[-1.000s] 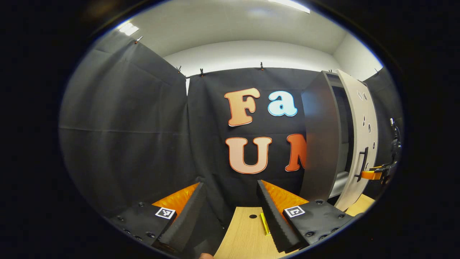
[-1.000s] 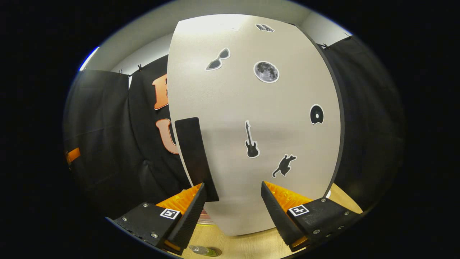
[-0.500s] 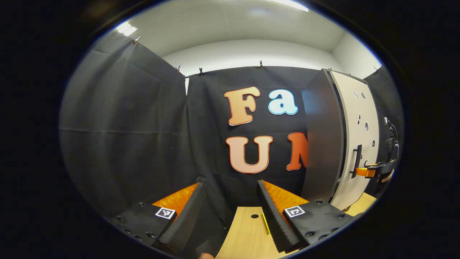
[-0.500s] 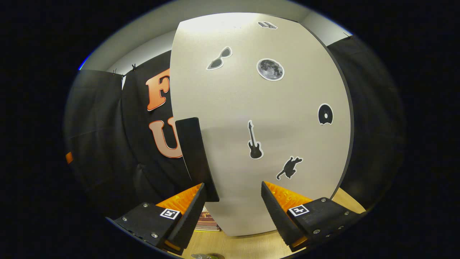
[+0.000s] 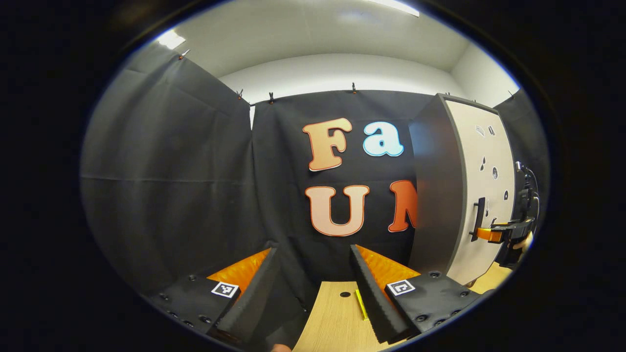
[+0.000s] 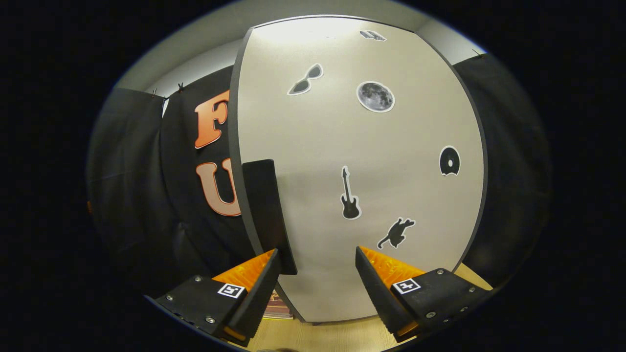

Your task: Open the cabinet door with the right hand, grasp the bottle in the cabinet with the left hand and place it on the coaster, then close the cabinet door with the right hand.

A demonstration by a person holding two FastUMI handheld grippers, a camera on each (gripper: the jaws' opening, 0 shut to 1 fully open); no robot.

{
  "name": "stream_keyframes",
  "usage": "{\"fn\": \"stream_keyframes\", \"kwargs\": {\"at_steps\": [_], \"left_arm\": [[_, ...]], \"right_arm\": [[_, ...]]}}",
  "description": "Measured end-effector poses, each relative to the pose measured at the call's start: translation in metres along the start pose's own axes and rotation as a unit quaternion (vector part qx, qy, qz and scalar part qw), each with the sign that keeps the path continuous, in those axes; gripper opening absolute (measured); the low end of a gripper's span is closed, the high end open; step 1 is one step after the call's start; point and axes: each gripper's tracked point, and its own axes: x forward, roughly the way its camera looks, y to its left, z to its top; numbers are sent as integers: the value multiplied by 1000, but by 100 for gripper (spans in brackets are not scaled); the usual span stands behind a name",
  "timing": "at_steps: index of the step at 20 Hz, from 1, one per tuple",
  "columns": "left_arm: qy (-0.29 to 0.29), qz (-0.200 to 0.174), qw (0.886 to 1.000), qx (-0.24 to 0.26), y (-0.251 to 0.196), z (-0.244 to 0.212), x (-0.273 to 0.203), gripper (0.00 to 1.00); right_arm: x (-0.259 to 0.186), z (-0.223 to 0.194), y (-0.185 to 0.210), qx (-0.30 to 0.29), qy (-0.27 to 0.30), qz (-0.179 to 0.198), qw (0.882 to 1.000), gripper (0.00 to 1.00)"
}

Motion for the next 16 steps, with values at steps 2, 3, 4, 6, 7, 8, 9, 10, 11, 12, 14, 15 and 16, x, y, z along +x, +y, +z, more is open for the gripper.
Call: {"fn": "stream_keyframes", "kwargs": {"at_steps": [2, 3, 4, 6, 7, 8, 9, 10, 11, 12, 14, 15, 16], "left_arm": [[0, -1, 1000, -1, -3, 6, 1, 95], [-1, -1, 1000, -1, -5, 9, 2, 95], [-4, -3, 1000, -1, -6, 14, 3, 95], [-11, -7, 1000, -1, -13, 24, 6, 94], [-15, -11, 1000, 0, -16, 30, 6, 94], [-20, -15, 1000, 0, -21, 37, 6, 94], [-26, -19, 999, 0, -25, 46, 7, 94], [-31, -24, 999, 2, -28, 52, 6, 94], [-38, -28, 999, 3, -31, 62, 5, 94], [-45, -32, 998, 3, -33, 69, 3, 94], [-51, -41, 998, 1, -39, 81, 0, 95], [-53, -45, 998, -3, -43, 87, -2, 94], [-54, -50, 997, -5, -45, 91, -4, 94]], "right_arm": [[1, 1, -1, -8, 6, -2, 1000, 94], [-1, 4, -1, -11, 6, -2, 1000, 94], [-4, 11, 0, -12, 4, 1, 1000, 94], [-18, 31, -3, -19, -9, 5, 1000, 95], [-28, 42, -6, -23, -15, 6, 1000, 94], [-43, 57, -9, -27, -24, 8, 999, 94], [-57, 72, -14, -32, -33, 9, 999, 94], [-74, 88, -20, -38, -43, 8, 998, 94], [-90, 103, -26, -43, -54, 4, 998, 94], [-107, 118, -32, -48, -63, 0, 997, 94], [-142, 143, -43, -57, -78, -8, 995, 94], [-158, 156, -49, -60, -87, -13, 994, 94], [-175, 168, -53, -63, -98, -18, 993, 94]]}}
